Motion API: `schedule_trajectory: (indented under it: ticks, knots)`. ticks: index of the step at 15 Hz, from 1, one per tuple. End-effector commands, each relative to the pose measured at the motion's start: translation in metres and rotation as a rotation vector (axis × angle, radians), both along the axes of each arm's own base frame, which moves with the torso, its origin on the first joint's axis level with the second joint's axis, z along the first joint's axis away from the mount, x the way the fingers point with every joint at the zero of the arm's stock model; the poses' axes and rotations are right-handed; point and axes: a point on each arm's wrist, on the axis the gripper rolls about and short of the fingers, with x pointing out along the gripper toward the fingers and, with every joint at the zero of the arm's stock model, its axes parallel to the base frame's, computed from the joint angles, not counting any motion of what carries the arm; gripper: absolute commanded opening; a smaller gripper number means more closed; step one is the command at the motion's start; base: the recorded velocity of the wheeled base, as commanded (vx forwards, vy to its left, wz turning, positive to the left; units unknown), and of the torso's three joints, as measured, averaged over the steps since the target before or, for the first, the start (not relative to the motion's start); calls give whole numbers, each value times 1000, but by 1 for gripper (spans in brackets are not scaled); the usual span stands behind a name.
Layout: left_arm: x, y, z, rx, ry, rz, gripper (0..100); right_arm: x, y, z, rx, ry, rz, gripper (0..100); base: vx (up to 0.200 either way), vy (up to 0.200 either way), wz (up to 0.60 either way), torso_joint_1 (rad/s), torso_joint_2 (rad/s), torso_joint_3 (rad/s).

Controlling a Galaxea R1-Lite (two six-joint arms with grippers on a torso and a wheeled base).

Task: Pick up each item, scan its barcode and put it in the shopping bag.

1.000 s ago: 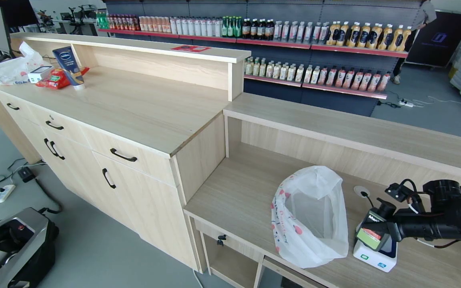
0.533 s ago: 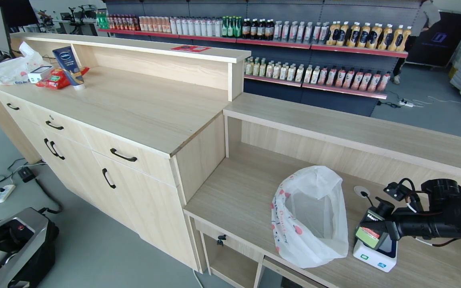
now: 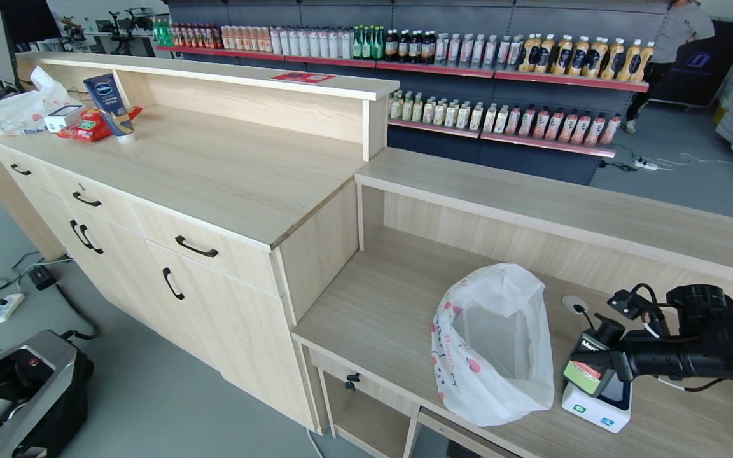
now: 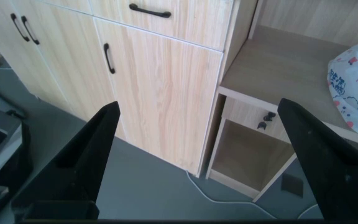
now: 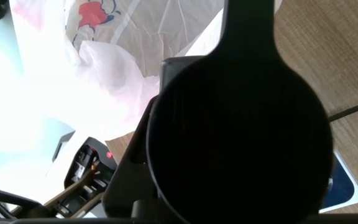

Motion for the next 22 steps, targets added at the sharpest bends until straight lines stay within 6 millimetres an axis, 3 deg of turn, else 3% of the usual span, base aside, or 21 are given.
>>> schedule_trajectory:
  ticks: [1, 2, 4, 5, 6, 7, 8, 11, 12, 13, 15, 20, 22]
  knots:
    - [0, 0, 0, -1, 2, 0, 100, 0, 1, 0, 1, 0, 2, 0, 0, 0, 0, 0, 0, 0]
    - [0, 0, 0, -1, 2, 0, 100, -1, 4, 7, 7, -7, -2, 0, 0, 0, 0, 0, 0, 0]
    - [0, 0, 0, -1, 2, 0, 100, -2, 14, 44, 39, -77, -12, 0, 0, 0, 0, 0, 0, 0]
    - [0, 0, 0, -1, 0, 0, 100, -16, 20, 90, 67, -159, -51, 0, 0, 0, 0, 0, 0, 0]
    - [0, 0, 0, -1, 2, 0, 100, -35, 23, 121, 46, -243, -58, 0, 0, 0, 0, 0, 0, 0]
    - [0, 0, 0, -1, 0, 0, 100, -58, 28, 142, 10, -313, -63, 0, 0, 0, 0, 0, 0, 0]
    - [0, 0, 0, -1, 0, 0, 100, -79, 33, 151, -64, -368, -69, 0, 0, 0, 0, 0, 0, 0]
    - [0, 0, 0, -1, 2, 0, 100, -124, 23, 146, -345, -522, -86, 0, 0, 0, 0, 0, 0, 0]
    - [0, 0, 0, -1, 0, 0, 100, -127, 22, 147, -362, -530, -90, 0, 0, 0, 0, 0, 0, 0]
    - [0, 0, 0, -1, 0, 0, 100, -144, 14, 153, -445, -579, -130, 0, 0, 0, 0, 0, 0, 0]
    - [0, 0, 0, -1, 2, 0, 100, -153, 16, 159, -465, -611, -142, 0, 0, 0, 0, 0, 0, 0]
    - [0, 0, 0, -1, 0, 0, 100, -152, 30, 160, -510, -624, -152, 0, 0, 0, 360, 1, 1, 1]
    - [0, 0, 0, -1, 2, 0, 100, -131, 36, 151, -509, -576, -210, 0, 0, 0, 600, 0, -2, 5]
